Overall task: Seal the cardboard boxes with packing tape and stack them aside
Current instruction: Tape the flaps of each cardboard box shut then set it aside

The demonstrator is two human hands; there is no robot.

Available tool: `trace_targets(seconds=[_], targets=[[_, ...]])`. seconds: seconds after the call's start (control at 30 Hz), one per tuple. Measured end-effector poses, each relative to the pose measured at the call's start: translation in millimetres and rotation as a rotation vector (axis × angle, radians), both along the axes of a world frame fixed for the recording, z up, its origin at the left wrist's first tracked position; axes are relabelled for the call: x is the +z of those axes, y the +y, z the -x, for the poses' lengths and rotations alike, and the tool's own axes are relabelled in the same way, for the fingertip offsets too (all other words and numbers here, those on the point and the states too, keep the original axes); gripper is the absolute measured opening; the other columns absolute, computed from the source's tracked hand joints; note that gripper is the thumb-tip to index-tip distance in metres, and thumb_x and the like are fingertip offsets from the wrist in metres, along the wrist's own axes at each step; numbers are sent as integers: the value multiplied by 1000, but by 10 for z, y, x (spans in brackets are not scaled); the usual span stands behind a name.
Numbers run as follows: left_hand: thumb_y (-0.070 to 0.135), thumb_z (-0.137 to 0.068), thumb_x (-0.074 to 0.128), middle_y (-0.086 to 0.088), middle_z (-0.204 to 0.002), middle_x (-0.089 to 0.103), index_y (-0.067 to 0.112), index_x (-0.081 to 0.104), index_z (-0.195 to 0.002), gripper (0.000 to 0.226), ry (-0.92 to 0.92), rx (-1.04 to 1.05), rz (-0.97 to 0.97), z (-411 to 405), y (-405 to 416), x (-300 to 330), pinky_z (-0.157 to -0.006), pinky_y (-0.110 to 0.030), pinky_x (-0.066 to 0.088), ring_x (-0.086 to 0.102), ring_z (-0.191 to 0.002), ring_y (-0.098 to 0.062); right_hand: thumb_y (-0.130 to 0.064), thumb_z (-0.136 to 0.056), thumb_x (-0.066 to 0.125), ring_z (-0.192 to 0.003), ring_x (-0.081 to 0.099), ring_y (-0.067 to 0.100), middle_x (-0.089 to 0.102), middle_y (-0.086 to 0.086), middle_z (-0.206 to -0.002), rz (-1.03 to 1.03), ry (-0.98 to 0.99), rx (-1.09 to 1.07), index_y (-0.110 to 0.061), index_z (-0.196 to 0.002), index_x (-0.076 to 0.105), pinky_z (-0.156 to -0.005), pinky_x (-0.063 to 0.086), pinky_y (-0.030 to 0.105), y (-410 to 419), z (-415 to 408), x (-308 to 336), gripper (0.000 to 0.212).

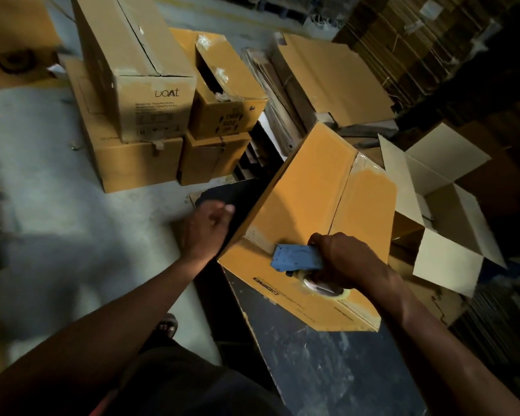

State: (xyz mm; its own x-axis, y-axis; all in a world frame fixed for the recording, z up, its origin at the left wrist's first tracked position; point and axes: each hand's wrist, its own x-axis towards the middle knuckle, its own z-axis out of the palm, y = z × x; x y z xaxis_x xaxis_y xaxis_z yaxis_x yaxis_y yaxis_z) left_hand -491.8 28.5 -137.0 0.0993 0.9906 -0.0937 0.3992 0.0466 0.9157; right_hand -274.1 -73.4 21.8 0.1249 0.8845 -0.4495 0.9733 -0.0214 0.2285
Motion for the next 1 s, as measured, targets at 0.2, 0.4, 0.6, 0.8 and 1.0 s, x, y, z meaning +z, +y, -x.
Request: trace_targets(seconds=[0.2, 0.4, 0.6, 0.8, 1.0], targets=[[33, -90, 79, -12, -140, 65, 6, 64, -136, 55, 321, -734, -1126, -248, -148, -331, -118, -45, 39, 58, -133, -27, -47, -78, 75, -81, 69, 27, 70, -1, -90, 0, 82, -1, -28, -110, 63, -72, 58, 40, -18, -64, -17, 39], [2, -101, 53, -12, -137, 67, 7, 65, -137, 38, 214, -733, -1316, -252, 33, -478, -112, -48, 48, 63, -130, -28, -46, -74, 81, -88, 69, 25, 73, 0, -96, 34, 184, -25, -25, -122, 66, -75, 59, 43, -139, -190, 54, 53], [-10, -78, 73, -13, -146, 59, 9, 49, -147, 76, 288, -777, -1353, -226, 69, -520, -116, -46, 42, 56, -136, -29, -43, -87, 76, -101, 67, 28, 71, 7, -114, -29, 218, -20, -16, -143, 56, -83, 56, 42, -394, -238, 80, 65], [-5, -91, 64, -14, -144, 61, 6, 59, -143, 53, 276, -757, -1393, -214, 34, -478, -114, -46, 44, 59, -134, -29, -52, -88, 73, -112, 62, 24, 65, 2, -127, -23, 146, 3, -23, -157, 39, -86, 51, 36, -675, -484, 218, 81], [0, -97, 56, -12, -147, 59, 5, 62, -141, 44, 336, -787, -1364, -179, 13, -436, -113, -46, 45, 57, -136, -28, -55, -87, 75, -111, 63, 18, 65, -1, -132, -15, 112, -66, -29, -160, 33, -88, 49, 30, -1137, -938, 427, 88]])
